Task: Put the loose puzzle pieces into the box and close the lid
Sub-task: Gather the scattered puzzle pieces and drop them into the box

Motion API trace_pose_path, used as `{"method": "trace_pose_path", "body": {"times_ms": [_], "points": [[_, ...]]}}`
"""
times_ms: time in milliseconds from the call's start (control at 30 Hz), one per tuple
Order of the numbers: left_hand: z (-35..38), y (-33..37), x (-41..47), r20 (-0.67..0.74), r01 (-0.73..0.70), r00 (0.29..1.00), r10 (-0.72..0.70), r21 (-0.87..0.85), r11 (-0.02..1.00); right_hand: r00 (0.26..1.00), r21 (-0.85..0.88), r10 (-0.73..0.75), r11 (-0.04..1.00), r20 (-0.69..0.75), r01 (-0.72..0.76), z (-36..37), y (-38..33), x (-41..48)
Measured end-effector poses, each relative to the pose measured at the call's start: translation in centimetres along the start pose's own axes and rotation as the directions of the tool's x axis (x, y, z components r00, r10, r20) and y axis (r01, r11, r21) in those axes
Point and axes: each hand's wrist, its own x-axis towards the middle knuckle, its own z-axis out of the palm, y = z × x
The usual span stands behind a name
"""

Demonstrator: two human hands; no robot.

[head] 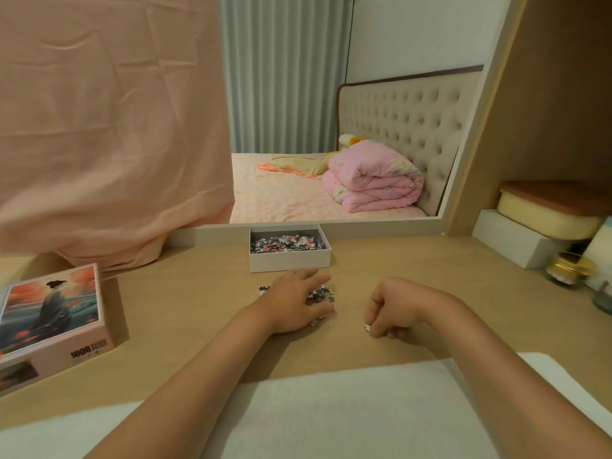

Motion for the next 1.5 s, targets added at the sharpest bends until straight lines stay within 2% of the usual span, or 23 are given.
{"method": "trace_pose_path", "body": {"times_ms": [167, 333, 433, 533, 600, 700, 767, 833, 933, 1033, 1100, 1200, 1300, 1500], "points": [[-2.5, -2.2, -1.4, 0.004, 0.075, 0.997, -0.075, -0.017, 0.997, 0.994, 0.028, -0.102, 0.994, -0.044, 0.103, 1.1, -1.8, 1.7], [-3.8, -5.6, -4.1, 0.235, 0.191, 0.946, -0.225, 0.160, 0.969, 0.965, -0.011, -0.245, 0.970, -0.095, 0.245, 2.3, -5.3, 3.8], [-3.1, -6.2, -5.2, 0.301, 0.209, 0.918, -0.259, 0.190, 0.959, 0.945, -0.020, -0.290, 0.957, -0.152, 0.290, 2.5, -6.3, 4.8], [-2.5, -6.0, -4.9, 0.263, 0.175, 0.941, -0.212, 0.155, 0.972, 0.912, -0.032, -0.318, 0.946, -0.260, 0.322, 2.1, -6.5, 5.5], [-2.5, -5.5, -4.1, 0.226, 0.142, 0.961, -0.158, 0.085, 0.986, 0.895, -0.074, -0.353, 0.935, -0.272, 0.346, 1.8, -6.4, 5.9], [-3.1, -5.2, -2.9, 0.202, 0.173, 0.966, -0.161, -0.043, 0.984, 0.913, -0.152, -0.371, 0.925, -0.169, 0.348, 1.2, -6.5, 6.2], [-3.9, -5.4, -2.2, 0.245, 0.197, 0.950, -0.193, 0.010, 0.980, 0.937, -0.297, -0.345, 0.901, -0.046, 0.317, 0.9, -6.9, 6.3], [-4.3, -5.5, -1.6, 0.273, 0.156, 0.944, -0.185, 0.124, 0.980, 0.955, -0.406, -0.295, 0.869, 0.037, 0.284, 1.1, -7.4, 6.4], [-4.0, -5.4, -1.0, 0.230, 0.081, 0.965, -0.125, 0.191, 0.978, 0.966, -0.469, -0.241, 0.845, 0.092, 0.255, 1.3, -8.3, 7.1], [-3.4, -5.7, -0.7, 0.190, 0.075, 0.976, -0.104, 0.153, 0.985, 0.973, -0.498, -0.214, 0.837, 0.086, 0.227, 1.1, -9.0, 8.0], [-3.1, -5.8, -0.4, 0.173, 0.073, 0.981, -0.089, 0.098, 0.993, 0.971, -0.489, -0.227, 0.841, 0.072, 0.233, 1.1, -9.1, 8.6], [-2.6, -6.1, 0.2, 0.107, 0.054, 0.993, -0.057, 0.032, 0.998, 0.962, -0.347, -0.265, 0.897, 0.071, 0.273, 1.3, -9.3, 9.2], [-2.2, -6.4, 0.5, 0.037, 0.041, 0.998, -0.041, 0.002, 0.999, 0.951, -0.301, -0.309, 0.905, 0.020, 0.301, 1.5, -9.4, 9.4], [-2.4, -6.1, 0.6, -0.097, 0.104, 0.989, -0.114, -0.102, 0.989, 0.944, -0.186, -0.311, 0.940, -0.114, 0.287, 1.7, -9.4, 9.2]]}}
